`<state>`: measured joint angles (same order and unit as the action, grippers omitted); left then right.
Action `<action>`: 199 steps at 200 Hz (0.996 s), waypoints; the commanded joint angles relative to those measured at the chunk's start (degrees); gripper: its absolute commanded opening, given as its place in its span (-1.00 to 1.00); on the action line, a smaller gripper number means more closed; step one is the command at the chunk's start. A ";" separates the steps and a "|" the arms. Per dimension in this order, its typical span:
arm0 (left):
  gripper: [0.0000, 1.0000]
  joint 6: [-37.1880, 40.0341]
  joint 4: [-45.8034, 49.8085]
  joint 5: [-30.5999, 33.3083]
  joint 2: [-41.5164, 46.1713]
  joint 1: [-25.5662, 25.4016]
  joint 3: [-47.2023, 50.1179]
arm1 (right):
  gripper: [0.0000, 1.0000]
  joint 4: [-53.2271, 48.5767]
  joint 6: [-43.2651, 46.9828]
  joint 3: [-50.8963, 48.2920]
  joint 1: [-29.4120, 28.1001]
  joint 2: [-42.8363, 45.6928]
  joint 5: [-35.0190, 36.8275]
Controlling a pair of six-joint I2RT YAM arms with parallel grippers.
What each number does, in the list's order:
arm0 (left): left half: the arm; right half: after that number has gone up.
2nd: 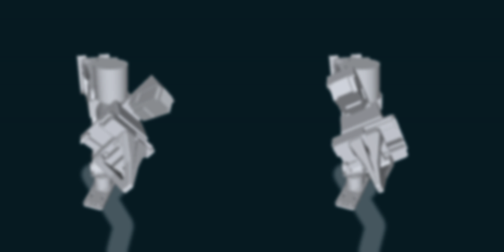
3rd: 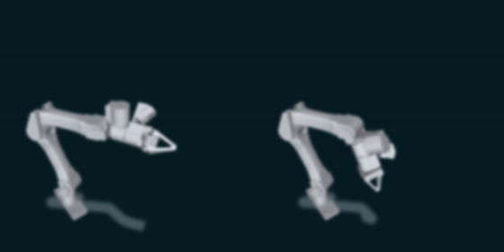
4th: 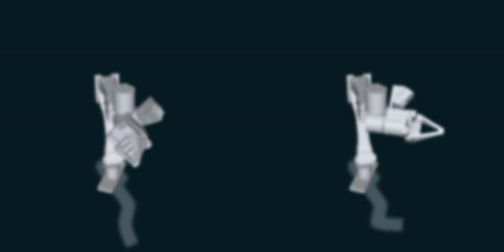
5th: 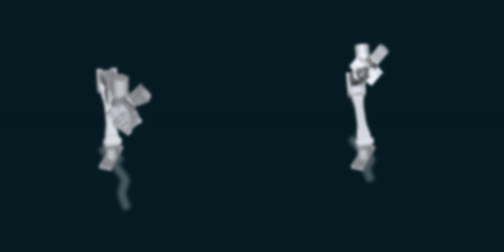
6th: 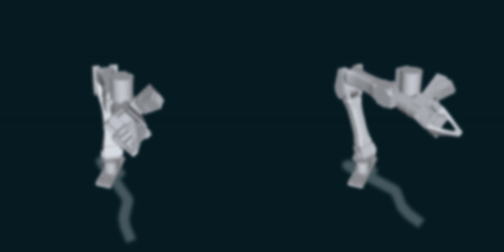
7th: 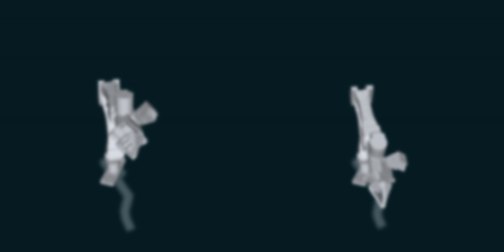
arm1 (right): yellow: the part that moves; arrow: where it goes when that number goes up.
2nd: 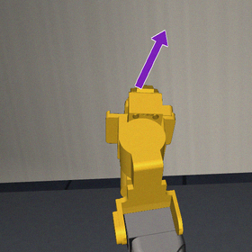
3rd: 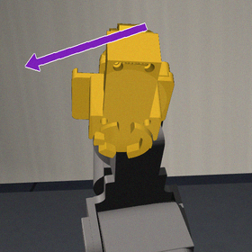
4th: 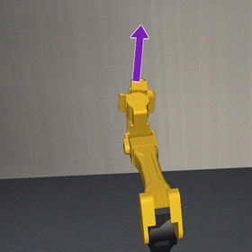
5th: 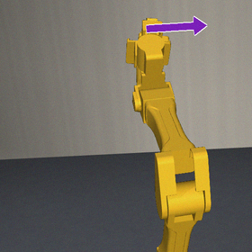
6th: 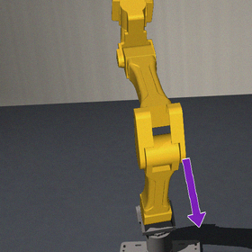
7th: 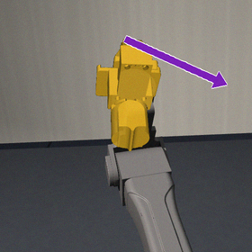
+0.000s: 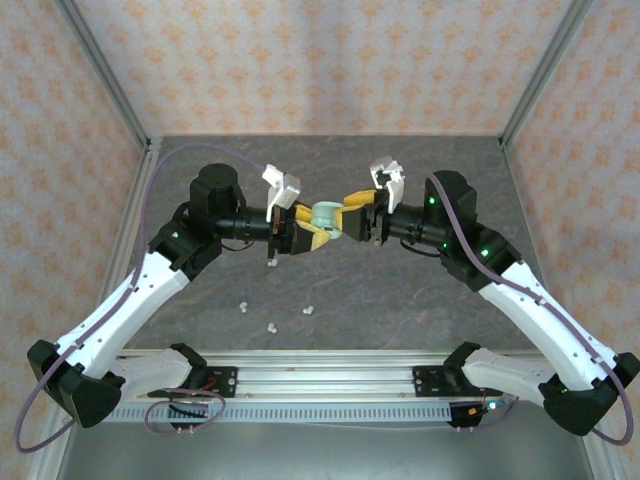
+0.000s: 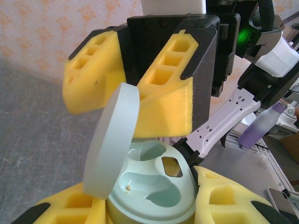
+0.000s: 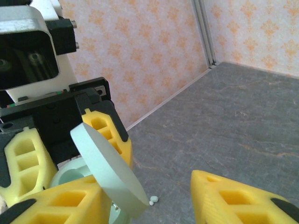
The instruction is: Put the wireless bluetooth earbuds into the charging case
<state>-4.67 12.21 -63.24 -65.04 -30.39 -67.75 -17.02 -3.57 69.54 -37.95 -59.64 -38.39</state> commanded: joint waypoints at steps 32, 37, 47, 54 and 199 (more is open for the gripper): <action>-1.00 0.57 0.22 -2.16 -0.52 -0.52 -1.81 | -0.61 5.72 0.43 1.42 -0.19 -1.82 -7.42; -1.00 0.70 0.46 -2.02 -0.55 -0.54 -1.91 | -0.67 5.35 0.65 1.70 -0.19 -1.96 -7.69; -1.00 1.01 0.94 -1.59 -0.44 -0.55 -2.05 | -0.77 4.90 1.17 1.91 -0.19 -2.06 -8.06; -1.00 1.17 1.14 -1.38 -0.38 -0.54 -2.08 | -0.79 4.81 1.35 1.91 -0.19 -1.98 -8.03; 0.78 -1.39 -5.19 13.44 10.77 -0.03 8.32 | -0.99 -1.14 14.34 3.32 -0.72 0.84 -2.38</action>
<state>-5.34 11.42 -52.71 -57.98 -30.76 -61.28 -16.51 6.09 71.29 -38.11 -60.01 -41.76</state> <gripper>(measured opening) 0.885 0.079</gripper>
